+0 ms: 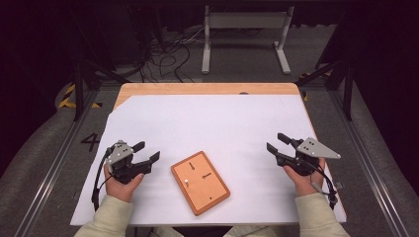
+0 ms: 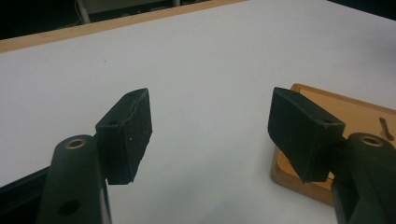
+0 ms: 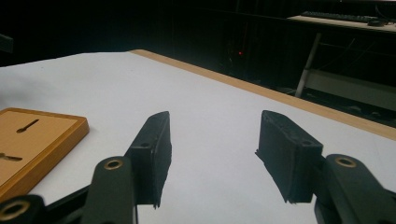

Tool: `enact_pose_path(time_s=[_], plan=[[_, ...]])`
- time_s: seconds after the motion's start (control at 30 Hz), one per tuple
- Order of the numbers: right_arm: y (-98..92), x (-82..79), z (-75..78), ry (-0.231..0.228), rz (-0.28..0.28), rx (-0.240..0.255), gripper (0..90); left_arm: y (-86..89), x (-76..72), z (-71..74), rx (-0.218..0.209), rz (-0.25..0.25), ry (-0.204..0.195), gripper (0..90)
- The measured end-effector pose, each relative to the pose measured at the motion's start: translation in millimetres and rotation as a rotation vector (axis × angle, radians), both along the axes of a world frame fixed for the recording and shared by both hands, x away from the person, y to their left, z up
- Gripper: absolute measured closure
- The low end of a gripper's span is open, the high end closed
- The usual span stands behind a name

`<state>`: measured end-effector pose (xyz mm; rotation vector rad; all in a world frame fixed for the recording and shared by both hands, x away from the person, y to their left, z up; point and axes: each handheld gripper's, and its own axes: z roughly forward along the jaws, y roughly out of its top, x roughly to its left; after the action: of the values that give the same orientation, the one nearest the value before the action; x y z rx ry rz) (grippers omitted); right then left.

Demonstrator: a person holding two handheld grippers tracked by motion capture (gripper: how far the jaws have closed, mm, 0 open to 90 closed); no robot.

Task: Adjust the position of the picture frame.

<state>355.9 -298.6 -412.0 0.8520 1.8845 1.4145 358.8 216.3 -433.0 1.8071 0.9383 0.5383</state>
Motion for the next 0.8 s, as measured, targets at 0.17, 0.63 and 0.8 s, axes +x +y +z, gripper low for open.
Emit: enact_pose_path(time_s=[0.17, 0.63, 0.8], plan=[[0.2, -0.7, 1.1, 0.000, 0.000, 0.001, 44.5, 0.4, 0.1, 0.5, -0.005, 0.001, 0.002, 30.6], [-1.1, -1.6, 2.4, 0.003, -0.001, 0.006, 43.7, -0.8, 0.2, 0.6, -0.007, 0.001, 0.002, 30.3], [-0.5, -1.6, 2.7, 0.019, -0.011, 0.003, 43.7, -1.4, 1.2, -0.2, 0.003, 0.004, 0.002, 30.1]])
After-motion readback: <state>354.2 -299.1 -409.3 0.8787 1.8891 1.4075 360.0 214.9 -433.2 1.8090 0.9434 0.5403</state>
